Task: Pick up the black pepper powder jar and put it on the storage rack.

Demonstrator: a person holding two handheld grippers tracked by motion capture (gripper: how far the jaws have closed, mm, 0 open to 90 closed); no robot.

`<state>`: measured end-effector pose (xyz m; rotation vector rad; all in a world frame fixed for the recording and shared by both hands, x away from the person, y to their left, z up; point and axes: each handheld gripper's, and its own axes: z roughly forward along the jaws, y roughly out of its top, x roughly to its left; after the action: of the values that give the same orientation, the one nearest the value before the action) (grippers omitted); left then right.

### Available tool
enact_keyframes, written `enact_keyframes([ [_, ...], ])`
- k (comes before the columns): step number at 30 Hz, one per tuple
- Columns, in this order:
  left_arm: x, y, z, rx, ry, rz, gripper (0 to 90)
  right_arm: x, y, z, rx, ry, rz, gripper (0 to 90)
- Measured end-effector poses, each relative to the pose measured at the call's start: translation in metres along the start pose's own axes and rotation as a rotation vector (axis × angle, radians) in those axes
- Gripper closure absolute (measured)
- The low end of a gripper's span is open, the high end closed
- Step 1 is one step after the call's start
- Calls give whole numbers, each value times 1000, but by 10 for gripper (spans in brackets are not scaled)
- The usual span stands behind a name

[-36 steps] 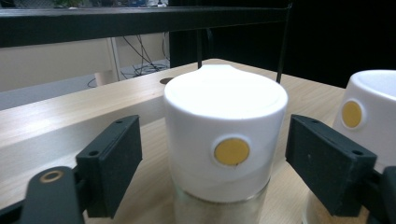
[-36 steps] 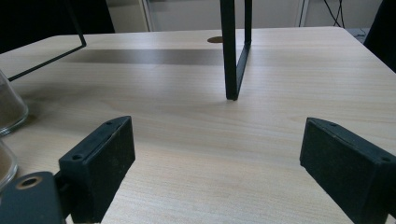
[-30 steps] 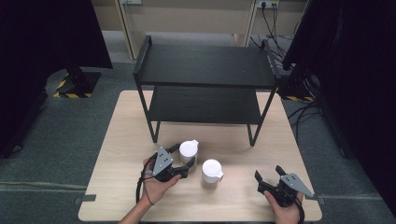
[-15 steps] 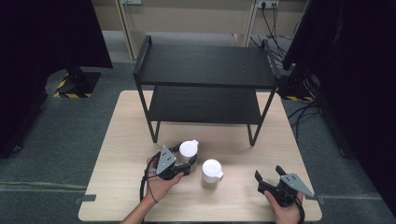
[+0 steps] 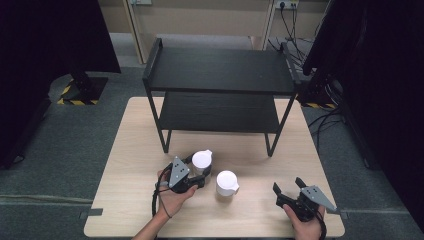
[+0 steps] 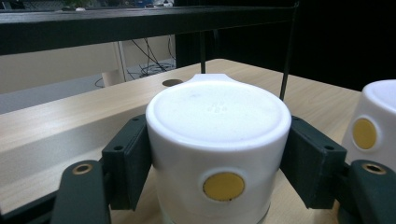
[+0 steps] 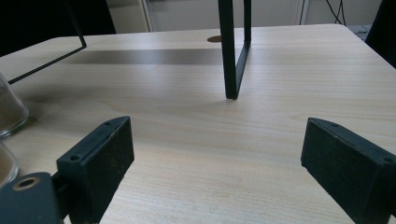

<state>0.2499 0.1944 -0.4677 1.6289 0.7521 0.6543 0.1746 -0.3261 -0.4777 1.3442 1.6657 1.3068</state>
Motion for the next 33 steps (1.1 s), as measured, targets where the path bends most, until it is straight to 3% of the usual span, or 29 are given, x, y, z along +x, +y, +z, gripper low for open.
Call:
enact_keyframes([
  [3,-4,4,-2,8,15,28,309,0,0,0,-1,-1,0,97],
  [10,-5,11,-10,5,43,40,309,0,0,0,1,-1,1,95],
  [14,-7,18,-17,-11,77,58,309,0,0,0,0,-3,0,95],
  [33,-6,48,-35,-75,152,95,310,1,0,0,-1,-7,1,93],
])
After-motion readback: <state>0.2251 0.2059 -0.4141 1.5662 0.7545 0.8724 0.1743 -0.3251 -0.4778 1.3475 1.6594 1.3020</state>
